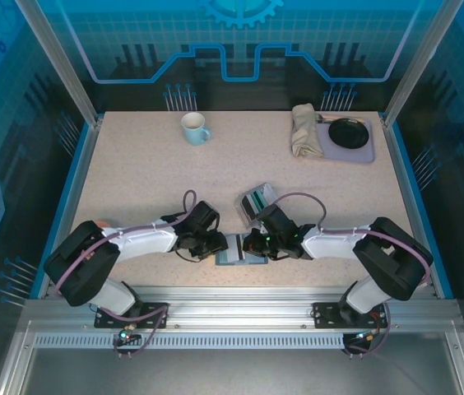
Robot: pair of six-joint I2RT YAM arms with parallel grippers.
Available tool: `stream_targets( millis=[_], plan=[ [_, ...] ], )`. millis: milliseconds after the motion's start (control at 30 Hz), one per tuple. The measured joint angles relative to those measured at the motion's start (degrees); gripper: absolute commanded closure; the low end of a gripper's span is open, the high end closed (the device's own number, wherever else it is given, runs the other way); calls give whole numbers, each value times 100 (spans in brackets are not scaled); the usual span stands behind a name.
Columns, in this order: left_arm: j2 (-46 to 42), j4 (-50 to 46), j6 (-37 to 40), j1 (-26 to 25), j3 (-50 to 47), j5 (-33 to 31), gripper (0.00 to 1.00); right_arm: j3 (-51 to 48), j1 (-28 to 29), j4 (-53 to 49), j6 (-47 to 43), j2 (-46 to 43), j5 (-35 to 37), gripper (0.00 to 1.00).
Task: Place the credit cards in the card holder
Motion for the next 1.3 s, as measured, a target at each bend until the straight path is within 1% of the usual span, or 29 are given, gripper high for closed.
stream_targets(
  millis=[200, 333, 533, 667, 767, 867, 967, 1067, 1167, 1233, 1300],
  plan=[
    [-33, 127, -63, 2, -72, 24, 62, -221, 24, 138, 240, -160, 260, 99],
    [-31, 199, -151, 2, -92, 46, 61, -149, 144, 142, 293, -133, 367, 98],
    [-31, 264, -190, 4, -103, 85, 60, 245, 374, 199, 326, 269, 424, 96],
    [-31, 269, -190, 7, -111, 85, 61, 411, 404, 85, 337, 444, 505, 92],
    [-33, 267, -188, 7, -111, 83, 60, 457, 409, -2, 334, 444, 518, 86],
    [-57, 260, -184, 7, -111, 79, 59, 476, 409, -153, 258, 385, 549, 76],
    [-98, 251, -164, -7, -111, 81, 55, 492, 411, -498, 83, 103, 557, 70],
    [-232, 107, -127, -33, -107, 28, 52, 662, 328, -1113, -291, -356, 638, 62],
    [-437, -162, -33, -33, -28, -103, 47, 1088, 42, -1882, -848, -785, 778, 52],
    [-551, -313, 9, -33, 101, -192, 44, 1580, -223, -2437, -1338, -868, 914, 48],
    [-608, -391, 31, -33, 238, -267, 42, 2162, -435, -2968, -1847, -780, 1134, 46]
  ],
)
